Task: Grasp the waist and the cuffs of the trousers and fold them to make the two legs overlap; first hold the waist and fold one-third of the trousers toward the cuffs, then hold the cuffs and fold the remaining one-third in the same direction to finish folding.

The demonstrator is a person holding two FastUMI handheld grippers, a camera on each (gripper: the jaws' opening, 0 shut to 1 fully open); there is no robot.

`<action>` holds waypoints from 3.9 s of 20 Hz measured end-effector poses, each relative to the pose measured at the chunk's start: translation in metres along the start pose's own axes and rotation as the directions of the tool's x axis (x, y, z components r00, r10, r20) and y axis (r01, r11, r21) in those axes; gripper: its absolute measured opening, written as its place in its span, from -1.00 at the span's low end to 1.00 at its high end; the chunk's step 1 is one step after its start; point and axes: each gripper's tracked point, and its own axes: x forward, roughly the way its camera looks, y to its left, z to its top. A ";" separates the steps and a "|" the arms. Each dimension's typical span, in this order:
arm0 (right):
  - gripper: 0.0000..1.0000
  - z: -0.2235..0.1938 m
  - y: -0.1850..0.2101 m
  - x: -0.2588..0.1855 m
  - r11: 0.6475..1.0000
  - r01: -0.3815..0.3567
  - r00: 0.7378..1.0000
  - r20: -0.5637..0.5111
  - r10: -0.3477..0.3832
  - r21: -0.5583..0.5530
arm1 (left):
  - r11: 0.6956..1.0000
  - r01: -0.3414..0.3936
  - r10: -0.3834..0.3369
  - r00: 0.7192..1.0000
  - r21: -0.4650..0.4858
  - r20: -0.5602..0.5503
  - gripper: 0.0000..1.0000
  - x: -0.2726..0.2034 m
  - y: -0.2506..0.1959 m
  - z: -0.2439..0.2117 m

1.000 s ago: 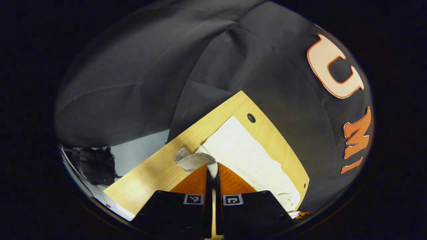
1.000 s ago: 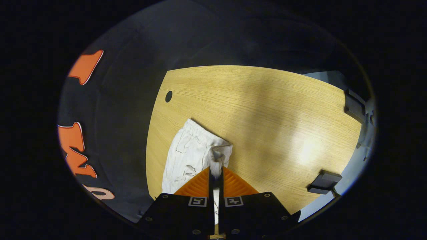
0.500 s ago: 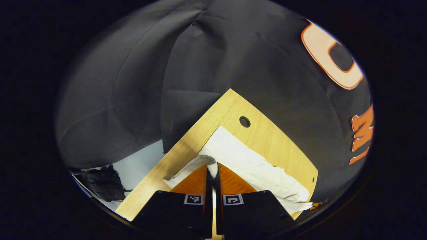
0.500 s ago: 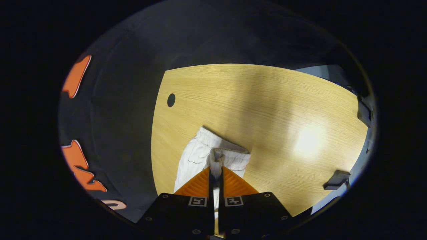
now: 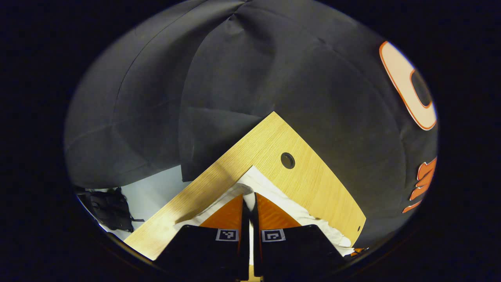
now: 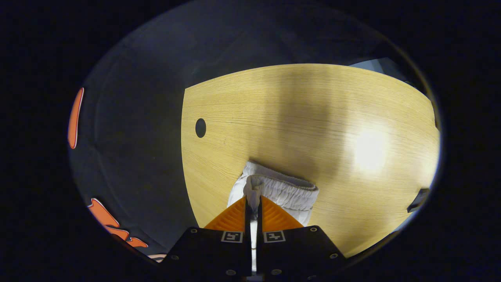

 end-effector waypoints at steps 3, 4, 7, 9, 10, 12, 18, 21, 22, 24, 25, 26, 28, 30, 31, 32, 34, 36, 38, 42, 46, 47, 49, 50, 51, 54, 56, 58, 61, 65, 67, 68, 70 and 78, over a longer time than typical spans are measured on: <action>-0.88 0.006 0.030 0.012 0.993 -0.096 0.995 0.014 0.095 0.069 | 0.995 0.023 -0.020 0.999 -0.101 0.027 -0.83 0.021 -0.013 0.013; -0.85 0.010 0.041 0.013 0.987 -0.143 0.990 0.028 0.141 0.079 | 0.992 0.018 -0.011 0.999 -0.125 0.054 -0.82 0.026 -0.011 0.017; -0.48 0.023 0.059 0.005 0.973 -0.223 0.972 0.087 0.218 0.056 | 0.986 0.011 0.006 0.995 -0.167 0.099 -0.71 0.022 -0.006 0.025; -0.14 0.029 0.053 0.000 0.979 -0.202 0.975 0.101 0.199 0.013 | 0.986 0.018 -0.002 0.995 -0.167 0.096 -0.50 0.019 -0.013 0.023; -0.10 0.032 0.046 -0.005 0.983 -0.181 0.978 0.105 0.182 -0.019 | 0.988 0.020 -0.008 0.996 -0.152 0.084 -0.26 0.012 -0.017 0.020; 0.06 0.038 0.034 -0.013 0.985 -0.143 0.980 0.125 0.155 -0.098 | 0.997 0.022 -0.017 0.997 -0.072 0.071 0.21 0.001 -0.029 0.015; 0.70 0.028 -0.010 -0.017 0.949 -0.015 0.993 0.110 0.053 -0.314 | 0.969 0.032 -0.037 0.999 0.245 0.014 0.99 -0.022 -0.081 -0.019; 0.91 0.012 -0.024 -0.010 0.941 0.005 0.997 0.075 0.022 -0.338 | 0.934 0.046 -0.048 0.999 0.353 -0.003 1.00 -0.023 -0.098 -0.041; 0.93 0.008 -0.027 -0.006 0.941 0.010 0.998 0.065 0.012 -0.338 | 0.922 0.046 -0.046 0.999 0.385 -0.008 1.00 -0.025 -0.102 -0.047; 0.94 0.001 -0.034 0.004 0.937 0.021 0.999 0.050 -0.004 -0.347 | 0.896 0.045 -0.042 0.999 0.441 -0.016 1.00 -0.035 -0.112 -0.061; 0.93 -0.001 -0.036 0.008 0.937 0.023 0.999 0.046 -0.007 -0.350 | 0.884 0.042 -0.041 0.999 0.465 -0.012 1.00 -0.039 -0.114 -0.067; 0.93 -0.003 -0.036 0.012 0.937 0.023 0.999 0.044 -0.008 -0.348 | 0.873 0.041 -0.040 0.999 0.486 -0.012 1.00 -0.044 -0.118 -0.074; 0.93 -0.003 -0.031 0.020 0.940 0.008 0.999 0.046 0.008 -0.342 | 0.861 0.046 -0.043 0.999 0.507 -0.018 1.00 -0.054 -0.121 -0.086; 0.93 0.000 -0.030 0.028 0.942 0.006 0.998 0.060 0.015 -0.337 | 0.860 0.058 -0.055 0.998 0.507 -0.020 1.00 -0.063 -0.125 -0.098; 0.93 -0.001 -0.030 0.033 0.944 0.006 0.998 0.064 0.015 -0.329 | 0.860 0.058 -0.057 0.998 0.506 -0.019 1.00 -0.070 -0.125 -0.103; 0.93 -0.001 -0.027 0.035 0.948 -0.010 0.998 0.063 0.031 -0.317 | 0.860 0.056 -0.054 0.998 0.507 -0.018 1.00 -0.074 -0.125 -0.107; 0.81 0.004 -0.029 0.041 0.962 -0.023 0.996 0.081 0.047 -0.273 | 0.857 0.057 -0.060 0.998 0.512 -0.011 1.00 -0.085 -0.127 -0.120; 0.47 0.007 -0.037 0.046 0.974 -0.017 0.995 0.090 0.038 -0.224 | 0.857 0.067 -0.068 0.998 0.511 -0.016 1.00 -0.093 -0.129 -0.137; -0.14 0.009 -0.032 0.049 0.980 -0.038 0.993 0.101 0.059 -0.196 | 0.859 0.077 -0.074 0.997 0.506 -0.026 1.00 -0.096 -0.133 -0.155; -0.75 0.008 -0.028 0.050 0.966 -0.075 0.984 0.139 0.112 -0.247 | 0.856 0.078 -0.066 0.997 0.512 -0.041 1.00 -0.102 -0.136 -0.186; -0.86 0.002 -0.015 0.031 0.951 -0.115 0.972 0.167 0.168 -0.286 | 0.822 0.039 -0.047 0.999 0.569 -0.001 1.00 -0.108 -0.136 -0.197; -0.86 0.000 -0.010 0.024 0.944 -0.131 0.967 0.173 0.190 -0.301 | 0.808 0.026 -0.039 0.999 0.588 0.009 1.00 -0.109 -0.137 -0.196; -0.86 -0.005 -0.002 0.013 0.931 -0.155 0.956 0.189 0.226 -0.329 | 0.784 0.013 -0.031 0.999 0.620 0.018 1.00 -0.109 -0.140 -0.198; -0.86 -0.006 0.001 0.007 0.925 -0.160 0.949 0.202 0.240 -0.344 | 0.775 0.019 -0.035 0.999 0.632 0.013 1.00 -0.109 -0.141 -0.200; -0.87 -0.011 0.006 0.001 0.917 -0.169 0.943 0.212 0.257 -0.360 | 0.766 0.024 -0.036 0.999 0.642 0.007 1.00 -0.108 -0.140 -0.201; -0.86 -0.030 0.018 -0.016 0.889 -0.213 0.916 0.234 0.326 -0.405 | 0.737 0.050 -0.047 0.999 0.674 -0.023 1.00 -0.106 -0.138 -0.206; -0.86 -0.046 0.021 -0.034 0.873 -0.221 0.900 0.253 0.355 -0.435 | 0.721 0.062 -0.052 0.998 0.691 -0.035 1.00 -0.103 -0.135 -0.209; -0.87 -0.063 0.024 -0.047 0.855 -0.215 0.888 0.269 0.372 -0.471 | 0.714 0.087 -0.061 0.996 0.695 -0.061 1.00 -0.101 -0.132 -0.211; -0.87 -0.092 0.035 -0.059 0.829 -0.202 0.871 0.292 0.395 -0.521 | 0.708 0.116 -0.070 0.993 0.697 -0.094 1.00 -0.097 -0.119 -0.212; -0.86 -0.125 0.049 -0.072 0.797 -0.181 0.850 0.315 0.421 -0.576 | 0.701 0.134 -0.076 0.991 0.701 -0.113 1.00 -0.095 -0.108 -0.212; -0.87 -0.140 0.055 -0.081 0.775 -0.164 0.839 0.326 0.435 -0.610 | 0.700 0.146 -0.081 0.989 0.699 -0.126 1.00 -0.095 -0.102 -0.211; -0.87 -0.149 0.059 -0.083 0.763 -0.151 0.835 0.332 0.438 -0.628 | 0.701 0.150 -0.080 0.988 0.697 -0.132 1.00 -0.095 -0.096 -0.212; -0.87 -0.168 0.069 -0.086 0.737 -0.127 0.828 0.338 0.447 -0.664 | 0.704 0.156 -0.081 0.987 0.692 -0.139 1.00 -0.095 -0.087 -0.210; -0.87 -0.243 0.101 -0.071 0.606 -0.122 0.832 0.251 0.494 -0.786 | 0.757 0.153 -0.075 0.986 0.635 -0.147 1.00 -0.089 -0.055 -0.203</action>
